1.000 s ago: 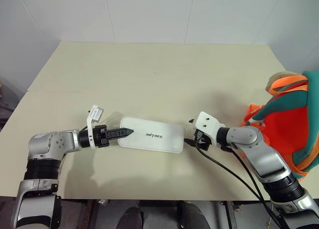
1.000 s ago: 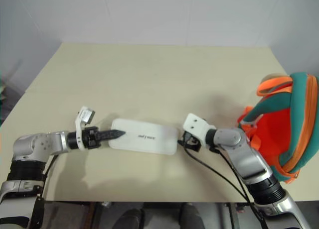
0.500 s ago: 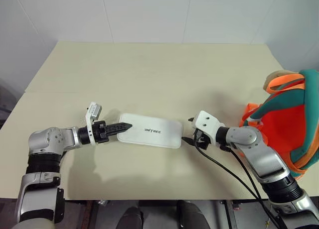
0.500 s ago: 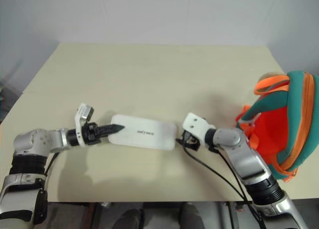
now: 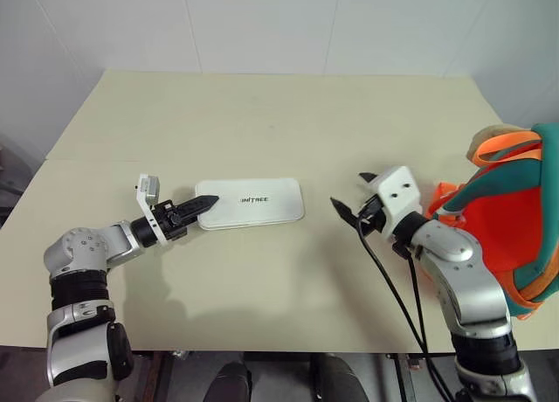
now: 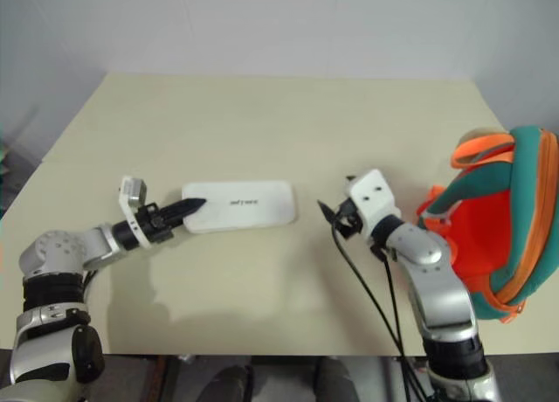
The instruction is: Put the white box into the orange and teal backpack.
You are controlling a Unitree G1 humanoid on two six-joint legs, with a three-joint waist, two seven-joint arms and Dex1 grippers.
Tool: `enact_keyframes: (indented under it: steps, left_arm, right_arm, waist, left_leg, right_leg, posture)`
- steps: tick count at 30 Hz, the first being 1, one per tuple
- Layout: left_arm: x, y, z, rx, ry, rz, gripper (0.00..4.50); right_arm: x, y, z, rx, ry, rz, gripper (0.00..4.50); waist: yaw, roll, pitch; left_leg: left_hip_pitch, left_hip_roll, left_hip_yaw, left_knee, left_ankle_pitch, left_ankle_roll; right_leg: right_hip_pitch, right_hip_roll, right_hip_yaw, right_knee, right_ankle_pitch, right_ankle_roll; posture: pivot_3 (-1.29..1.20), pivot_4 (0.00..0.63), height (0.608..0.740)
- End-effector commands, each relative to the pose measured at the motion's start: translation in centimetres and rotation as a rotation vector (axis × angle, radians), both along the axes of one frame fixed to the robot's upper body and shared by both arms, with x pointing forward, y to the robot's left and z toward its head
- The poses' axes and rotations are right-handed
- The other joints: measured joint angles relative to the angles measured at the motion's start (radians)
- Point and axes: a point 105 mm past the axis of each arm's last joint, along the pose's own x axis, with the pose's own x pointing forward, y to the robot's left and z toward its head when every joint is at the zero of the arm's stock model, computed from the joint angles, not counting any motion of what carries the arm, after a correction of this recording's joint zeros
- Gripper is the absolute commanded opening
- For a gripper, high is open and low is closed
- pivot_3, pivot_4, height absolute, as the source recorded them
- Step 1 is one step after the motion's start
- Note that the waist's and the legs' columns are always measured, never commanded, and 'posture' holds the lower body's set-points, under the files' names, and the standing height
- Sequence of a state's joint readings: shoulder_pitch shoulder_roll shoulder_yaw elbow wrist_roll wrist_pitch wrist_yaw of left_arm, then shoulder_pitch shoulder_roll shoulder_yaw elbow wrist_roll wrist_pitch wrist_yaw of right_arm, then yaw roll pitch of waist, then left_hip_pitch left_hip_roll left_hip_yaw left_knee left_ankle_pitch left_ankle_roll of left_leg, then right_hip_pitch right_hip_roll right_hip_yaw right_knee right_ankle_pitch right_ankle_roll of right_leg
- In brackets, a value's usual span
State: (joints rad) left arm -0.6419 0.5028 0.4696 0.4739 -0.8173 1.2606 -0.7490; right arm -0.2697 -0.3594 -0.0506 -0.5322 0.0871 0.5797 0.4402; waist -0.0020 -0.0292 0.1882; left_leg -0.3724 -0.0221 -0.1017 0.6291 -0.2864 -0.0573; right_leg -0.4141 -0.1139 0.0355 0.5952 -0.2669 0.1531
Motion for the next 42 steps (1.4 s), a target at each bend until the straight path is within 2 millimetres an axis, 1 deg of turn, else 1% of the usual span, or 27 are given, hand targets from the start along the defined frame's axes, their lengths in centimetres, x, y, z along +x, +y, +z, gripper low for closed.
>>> enact_keyframes:
  steps: [1, 5, 10, 14, 18, 27, 29, 31, 36, 42]
  left_arm:
    - [0.2, 0.2, 2.3, -0.078, -0.069, 0.024, 1.33]
    - [0.7, -0.3, 2.9, -0.117, -0.061, 0.032, 1.33]
    - [1.2, -1.3, 3.1, -0.130, -0.048, 0.024, 1.33]
    - [1.6, -2.4, 3.2, -0.148, -0.037, 0.008, 1.33]
    - [1.6, -3.3, 2.9, -0.149, -0.016, -0.023, 1.33]
    - [1.7, -3.5, 2.9, -0.148, -0.015, -0.027, 1.33]
    - [1.8, -3.4, 3.0, -0.150, -0.022, -0.024, 1.33]
    - [1.7, -3.2, 3.0, -0.149, -0.024, -0.020, 1.33]
    - [1.6, -2.8, 3.0, -0.146, -0.025, -0.007, 1.33]
    - [1.5, -2.7, 2.9, -0.146, -0.026, -0.004, 1.33]
  right_arm:
    - [-2.8, -0.3, 1.3, 0.054, -0.072, -0.046, 4.50]
    - [-4.3, -1.0, 2.0, 0.122, -0.110, -0.144, 4.50]
    - [-5.8, -3.5, 2.6, 0.225, -0.158, -0.367, 4.50]
    - [-7.2, -5.1, 2.3, 0.240, -0.172, -0.509, 4.50]
    - [-8.0, -5.9, 1.9, 0.253, -0.174, -0.597, 4.50]
    - [-8.1, -6.2, 1.7, 0.259, -0.172, -0.636, 4.50]
    - [-7.3, -7.8, 0.7, 0.257, -0.162, -0.719, 4.50]
    - [-6.8, -8.8, 0.3, 0.272, -0.160, -0.777, 4.50]
    - [-6.7, -9.8, 0.1, 0.298, -0.172, -0.825, 4.50]
    - [-5.9, -10.2, 0.0, 0.314, -0.176, -0.826, 4.50]
  waist:
    - [0.001, 0.000, 0.000]
    - [0.000, 0.000, 0.000]
    - [-0.001, 0.000, 0.000]
    - [0.000, 0.000, 0.000]
    - [0.000, 0.000, 0.000]
    - [-0.001, 0.000, 0.000]
    - [-0.001, 0.000, 0.000]
    - [-0.002, 0.000, 0.000]
    - [-0.002, 0.000, 0.000]
    - [-0.002, 0.000, 0.000]
  left_leg:
    - [0.000, 0.000, 0.000, 0.000, 0.000, 0.000]
    - [0.000, 0.000, 0.000, 0.001, 0.000, 0.000]
    - [0.003, 0.000, -0.001, 0.000, -0.001, 0.001]
    - [0.002, 0.000, -0.001, 0.000, -0.001, 0.001]
    - [0.002, 0.000, -0.001, 0.000, -0.001, 0.001]
    - [0.002, 0.000, -0.001, 0.000, -0.001, 0.001]
    - [0.002, 0.000, -0.001, 0.000, -0.001, 0.001]
    - [0.002, 0.000, -0.001, 0.000, -0.001, 0.001]
    - [0.003, 0.000, -0.001, -0.002, -0.001, 0.001]
    - [0.002, 0.000, -0.001, -0.002, -0.001, 0.001]
  right_leg:
    - [0.000, 0.000, 0.000, 0.000, 0.000, 0.000]
    - [0.000, 0.000, 0.000, 0.000, 0.000, 0.001]
    - [0.000, 0.001, 0.000, 0.000, 0.000, 0.000]
    - [0.001, 0.000, 0.000, 0.000, 0.000, -0.001]
    - [0.001, 0.000, 0.000, 0.000, 0.000, -0.001]
    - [0.001, 0.001, 0.000, 0.000, 0.000, -0.001]
    - [0.001, 0.000, 0.000, -0.001, 0.000, -0.001]
    - [0.001, 0.000, 0.000, -0.001, 0.000, -0.001]
    - [0.000, 0.001, 0.000, -0.001, 0.000, -0.001]
    - [0.000, 0.001, 0.000, -0.001, 0.000, -0.001]
  posture:
    - [0.00, 0.150, 0.740]
    - [0.00, 0.150, 0.740]
    - [0.00, 0.150, 0.740]
    - [0.00, 0.150, 0.740]
    - [0.00, 0.150, 0.740]
    - [0.00, 0.150, 0.740]
    - [0.00, 0.150, 0.740]
    - [0.00, 0.150, 0.740]
    - [0.00, 0.150, 0.740]
    - [0.00, 0.150, 0.740]
